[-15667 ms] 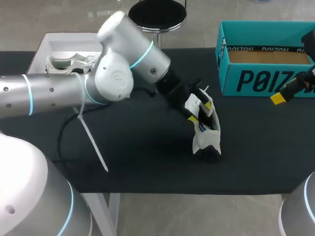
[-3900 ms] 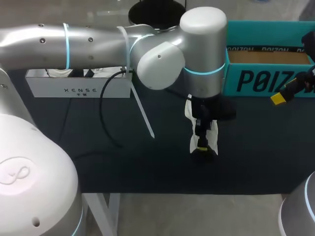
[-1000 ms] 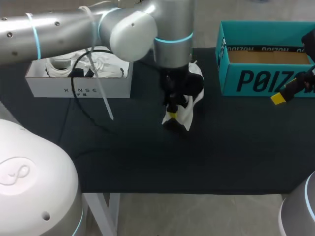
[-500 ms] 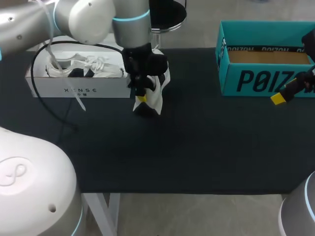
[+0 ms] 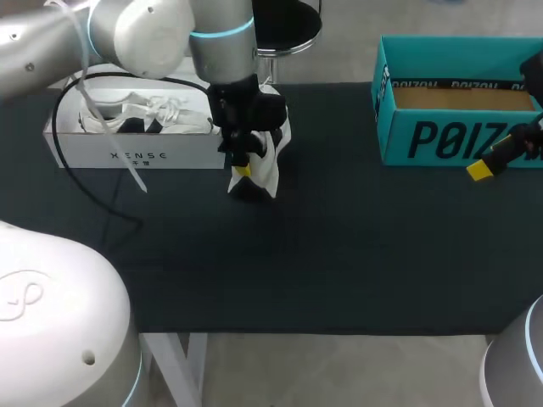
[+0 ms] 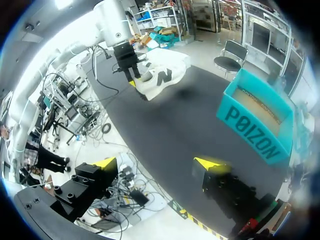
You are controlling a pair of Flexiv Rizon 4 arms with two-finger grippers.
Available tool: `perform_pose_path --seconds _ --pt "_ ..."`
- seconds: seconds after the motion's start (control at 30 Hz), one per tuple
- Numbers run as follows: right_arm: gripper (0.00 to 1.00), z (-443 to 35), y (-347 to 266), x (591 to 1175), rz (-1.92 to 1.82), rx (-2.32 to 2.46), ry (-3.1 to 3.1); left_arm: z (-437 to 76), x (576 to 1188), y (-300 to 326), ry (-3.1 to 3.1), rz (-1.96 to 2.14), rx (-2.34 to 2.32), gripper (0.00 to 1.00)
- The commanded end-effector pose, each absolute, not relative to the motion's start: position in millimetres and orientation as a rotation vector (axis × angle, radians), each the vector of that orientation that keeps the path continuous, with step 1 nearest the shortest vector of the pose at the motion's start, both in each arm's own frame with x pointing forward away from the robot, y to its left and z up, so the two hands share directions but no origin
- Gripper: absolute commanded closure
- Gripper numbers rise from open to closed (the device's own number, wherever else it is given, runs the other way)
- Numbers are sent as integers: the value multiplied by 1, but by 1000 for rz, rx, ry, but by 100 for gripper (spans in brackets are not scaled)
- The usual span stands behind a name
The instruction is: Take the shoe out of the shoebox, open the shoe tongue, remove and reinsert the insole, then place the shoe into the shoebox
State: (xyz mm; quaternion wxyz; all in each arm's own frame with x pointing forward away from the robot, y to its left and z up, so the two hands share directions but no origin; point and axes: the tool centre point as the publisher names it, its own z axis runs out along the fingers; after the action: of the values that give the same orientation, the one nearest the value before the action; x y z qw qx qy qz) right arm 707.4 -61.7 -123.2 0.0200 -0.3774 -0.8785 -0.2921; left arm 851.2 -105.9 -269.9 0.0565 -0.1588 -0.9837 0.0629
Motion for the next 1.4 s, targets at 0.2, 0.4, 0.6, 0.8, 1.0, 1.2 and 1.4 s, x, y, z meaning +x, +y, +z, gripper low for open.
perform_pose_path --seconds 0.2,0.4,0.6,0.8,1.0,1.2,1.4 --pt "0 -124 -61 710 -900 -1169 -2724 -220 882 -65 -2972 140 -769 100" --pt "0 -124 -61 710 -900 -1169 -2724 -197 907 -12 -2902 201 -1184 100" --pt "0 -124 -61 710 -900 -1169 -2724 -186 938 49 -2816 122 -1434 100" --pt "0 -124 -61 710 -900 -1169 -2724 -186 975 93 -2856 9 -1367 100" --pt "0 -124 -61 710 -900 -1169 -2724 -186 975 93 -2856 9 -1367 100" --pt "0 -124 -61 710 -900 -1169 -2724 -186 975 93 -2856 9 -1367 100" --pt "0 -124 -61 710 -900 -1169 -2724 -186 975 93 -2856 9 -1367 100"
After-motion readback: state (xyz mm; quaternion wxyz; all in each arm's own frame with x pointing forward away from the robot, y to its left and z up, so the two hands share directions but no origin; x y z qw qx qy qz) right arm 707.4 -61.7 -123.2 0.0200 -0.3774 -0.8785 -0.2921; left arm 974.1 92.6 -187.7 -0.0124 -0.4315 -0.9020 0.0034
